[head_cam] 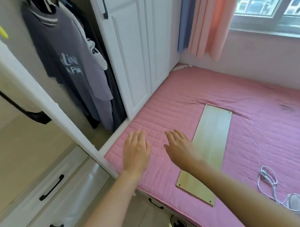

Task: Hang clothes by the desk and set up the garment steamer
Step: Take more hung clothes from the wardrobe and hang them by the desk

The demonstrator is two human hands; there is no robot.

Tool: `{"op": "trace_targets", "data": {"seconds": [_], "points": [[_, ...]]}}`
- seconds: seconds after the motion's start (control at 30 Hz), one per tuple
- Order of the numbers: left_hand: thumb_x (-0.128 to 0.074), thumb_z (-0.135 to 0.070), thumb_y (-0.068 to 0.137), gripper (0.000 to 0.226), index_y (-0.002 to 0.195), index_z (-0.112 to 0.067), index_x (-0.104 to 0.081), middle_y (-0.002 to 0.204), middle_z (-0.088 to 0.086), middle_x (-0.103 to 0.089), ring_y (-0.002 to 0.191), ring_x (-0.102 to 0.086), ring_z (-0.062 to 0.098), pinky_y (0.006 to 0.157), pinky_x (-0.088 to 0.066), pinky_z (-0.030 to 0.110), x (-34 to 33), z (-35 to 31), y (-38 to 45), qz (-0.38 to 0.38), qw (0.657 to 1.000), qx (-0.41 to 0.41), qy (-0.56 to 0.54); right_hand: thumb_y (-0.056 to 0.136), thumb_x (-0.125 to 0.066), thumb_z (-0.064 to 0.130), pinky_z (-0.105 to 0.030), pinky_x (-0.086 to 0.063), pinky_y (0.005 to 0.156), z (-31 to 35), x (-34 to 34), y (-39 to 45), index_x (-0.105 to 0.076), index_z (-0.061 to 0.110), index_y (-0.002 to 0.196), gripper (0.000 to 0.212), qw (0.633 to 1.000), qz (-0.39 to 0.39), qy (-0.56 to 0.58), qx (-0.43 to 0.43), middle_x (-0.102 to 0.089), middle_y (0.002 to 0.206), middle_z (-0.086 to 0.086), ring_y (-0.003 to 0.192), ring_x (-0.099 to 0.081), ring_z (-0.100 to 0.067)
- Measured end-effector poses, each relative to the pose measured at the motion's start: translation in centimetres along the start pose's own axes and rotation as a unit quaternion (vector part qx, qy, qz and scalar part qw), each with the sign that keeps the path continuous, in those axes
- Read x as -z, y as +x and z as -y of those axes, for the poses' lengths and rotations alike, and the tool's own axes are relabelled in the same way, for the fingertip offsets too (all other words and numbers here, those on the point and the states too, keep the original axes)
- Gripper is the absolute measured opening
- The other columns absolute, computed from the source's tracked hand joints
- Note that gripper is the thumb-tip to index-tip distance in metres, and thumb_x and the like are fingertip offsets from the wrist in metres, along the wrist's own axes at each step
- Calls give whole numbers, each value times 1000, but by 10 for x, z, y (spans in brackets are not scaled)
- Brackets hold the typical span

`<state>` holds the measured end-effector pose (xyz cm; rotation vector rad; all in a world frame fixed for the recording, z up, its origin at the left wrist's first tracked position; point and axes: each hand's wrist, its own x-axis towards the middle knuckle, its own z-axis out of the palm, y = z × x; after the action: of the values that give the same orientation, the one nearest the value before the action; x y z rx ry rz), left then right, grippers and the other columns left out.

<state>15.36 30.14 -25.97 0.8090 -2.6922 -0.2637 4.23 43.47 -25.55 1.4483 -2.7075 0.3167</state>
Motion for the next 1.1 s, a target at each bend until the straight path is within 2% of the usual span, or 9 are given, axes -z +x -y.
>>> {"op": "trace_targets", "data": {"seconds": [0.2,0.4,0.57,0.67,0.83,0.97,1.1], "points": [[-59,-14,90,37,126,-7,-57,127,7,-60,122,-51,27,102,-45,40,10,-13,71,-78,994,71,5,88,-64,27,-45,-48,99,-25,24,85,-54,-1,126,48,996,-22,-4,89,-63,120,-16,121,-54,-36],[-66,-16,86,34,119,-10,-63,115,3,-66,108,-59,23,86,-52,34,32,-16,140,-148,979,139,27,93,-56,24,-46,-41,106,-36,55,175,-47,-3,132,48,983,-43,16,180,-56,130,-18,129,-46,-37],[-52,-26,96,37,131,-14,-53,127,3,-59,120,-50,21,97,-48,36,59,-3,188,-157,967,199,12,98,-47,25,-43,-33,111,-26,80,237,-41,-2,137,48,969,-55,29,239,-51,136,-17,136,-37,-36],[-47,-26,97,38,133,-14,-50,128,3,-57,121,-47,21,94,-47,35,80,8,222,-183,955,234,-2,99,-45,26,-40,-32,111,-14,94,274,-40,-1,138,47,962,-70,33,262,-51,136,-15,135,-37,-34],[-45,-27,98,33,128,-15,-52,123,3,-59,112,-52,19,80,-48,30,111,26,272,-227,924,301,-56,98,-48,25,-38,-37,106,8,120,322,-44,-2,134,44,953,-94,41,285,-57,128,-16,126,-47,-33],[-47,-27,98,30,125,-16,-54,118,3,-61,108,-55,19,82,-53,32,136,49,308,-254,917,306,-41,100,-42,28,-32,-38,103,24,139,360,-42,4,135,42,953,-86,43,288,-55,128,-10,124,-47,-27],[-49,-26,97,26,119,-14,-56,114,6,-62,102,-57,21,78,-56,40,159,82,343,-266,909,320,-29,100,-37,28,-32,-42,98,45,148,404,-43,6,131,38,953,-55,40,297,-52,127,-10,118,-48,-27]]}}
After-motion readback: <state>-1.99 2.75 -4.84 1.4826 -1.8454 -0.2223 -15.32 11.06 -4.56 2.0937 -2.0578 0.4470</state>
